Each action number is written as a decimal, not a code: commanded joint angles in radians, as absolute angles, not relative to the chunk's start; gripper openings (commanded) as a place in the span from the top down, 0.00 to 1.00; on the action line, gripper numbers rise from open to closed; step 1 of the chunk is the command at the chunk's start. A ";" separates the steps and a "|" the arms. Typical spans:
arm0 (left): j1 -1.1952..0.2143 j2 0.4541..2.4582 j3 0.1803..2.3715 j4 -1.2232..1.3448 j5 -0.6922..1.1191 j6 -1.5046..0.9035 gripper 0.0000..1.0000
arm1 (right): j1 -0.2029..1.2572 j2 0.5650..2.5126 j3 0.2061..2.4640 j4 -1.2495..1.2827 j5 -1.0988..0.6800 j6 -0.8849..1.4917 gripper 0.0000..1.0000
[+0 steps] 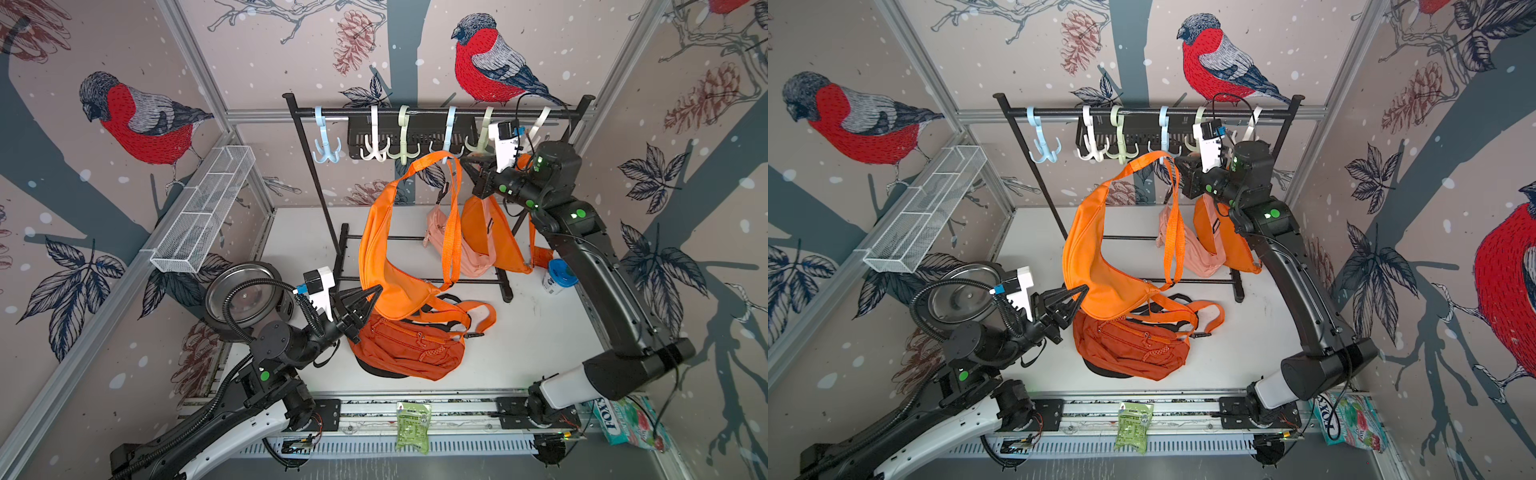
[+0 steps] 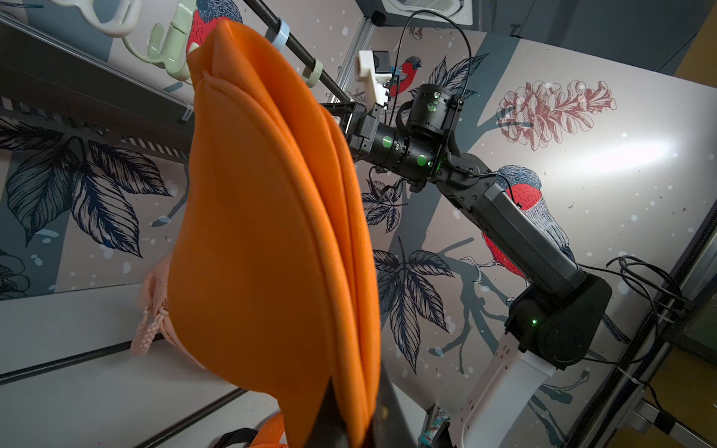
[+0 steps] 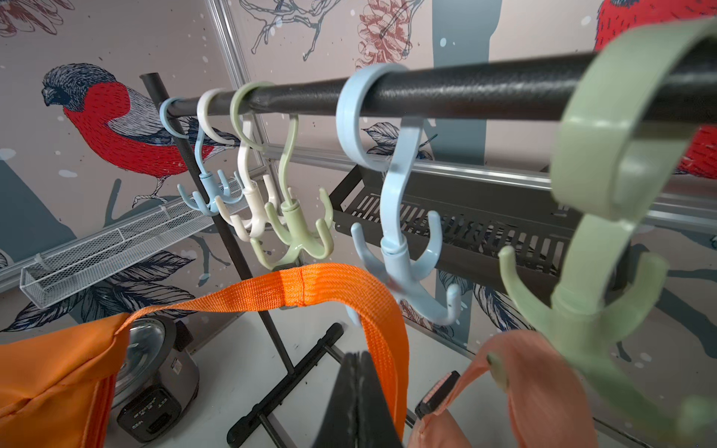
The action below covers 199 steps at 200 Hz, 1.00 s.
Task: Hang the bag on a hook
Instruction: Hang the bag on the hook.
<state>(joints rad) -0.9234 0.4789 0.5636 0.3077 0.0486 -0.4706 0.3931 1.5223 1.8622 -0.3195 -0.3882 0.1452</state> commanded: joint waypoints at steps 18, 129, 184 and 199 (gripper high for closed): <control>-0.924 0.479 0.571 0.353 0.041 -0.476 1.00 | 0.397 1.583 1.926 -0.315 -0.390 0.147 0.94; -0.924 0.463 0.527 0.357 0.037 -0.507 1.00 | 0.427 1.684 1.987 -0.308 -0.311 0.148 0.96; -0.923 0.468 0.473 0.348 0.023 -0.532 1.00 | 0.451 1.603 1.933 -0.309 -0.205 0.127 0.89; -0.923 0.489 0.450 0.360 0.024 -0.552 1.00 | 0.467 1.544 1.882 -0.284 -0.151 0.124 0.77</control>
